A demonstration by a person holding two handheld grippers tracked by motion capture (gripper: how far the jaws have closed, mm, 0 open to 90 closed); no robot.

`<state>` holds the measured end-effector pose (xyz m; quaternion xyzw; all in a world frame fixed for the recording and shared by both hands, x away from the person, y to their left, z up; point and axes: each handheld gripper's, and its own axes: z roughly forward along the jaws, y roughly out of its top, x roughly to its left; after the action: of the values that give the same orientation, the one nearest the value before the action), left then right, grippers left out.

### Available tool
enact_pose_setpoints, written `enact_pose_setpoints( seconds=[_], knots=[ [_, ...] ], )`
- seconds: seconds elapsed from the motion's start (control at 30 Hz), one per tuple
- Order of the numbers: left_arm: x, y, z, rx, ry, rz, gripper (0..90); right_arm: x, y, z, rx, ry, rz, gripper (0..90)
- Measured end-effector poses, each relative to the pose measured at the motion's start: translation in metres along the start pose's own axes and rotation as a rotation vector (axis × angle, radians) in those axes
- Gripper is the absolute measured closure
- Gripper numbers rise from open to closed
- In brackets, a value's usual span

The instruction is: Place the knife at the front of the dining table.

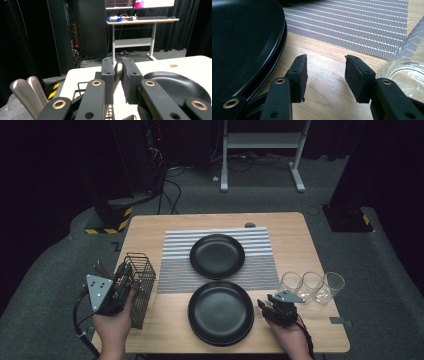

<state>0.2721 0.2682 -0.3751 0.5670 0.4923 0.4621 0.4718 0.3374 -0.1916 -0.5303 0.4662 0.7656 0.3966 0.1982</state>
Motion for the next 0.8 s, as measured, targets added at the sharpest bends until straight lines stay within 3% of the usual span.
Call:
enact_pose_setpoints(
  seconds=[0.2, 0.8],
  knots=[
    [0.0022, -0.0019, 0.0007, 0.006, -0.022, -0.009, 78.6, 0.0001, 0.0, -0.0001, 0.0, 0.001, 0.001, 52.3],
    [0.0088, -0.0058, 0.0084, 0.083, -0.016, -0.019, 77.8, 0.0001, -0.0001, -0.0003, -0.001, 0.001, 0.0, 52.2]
  ],
)
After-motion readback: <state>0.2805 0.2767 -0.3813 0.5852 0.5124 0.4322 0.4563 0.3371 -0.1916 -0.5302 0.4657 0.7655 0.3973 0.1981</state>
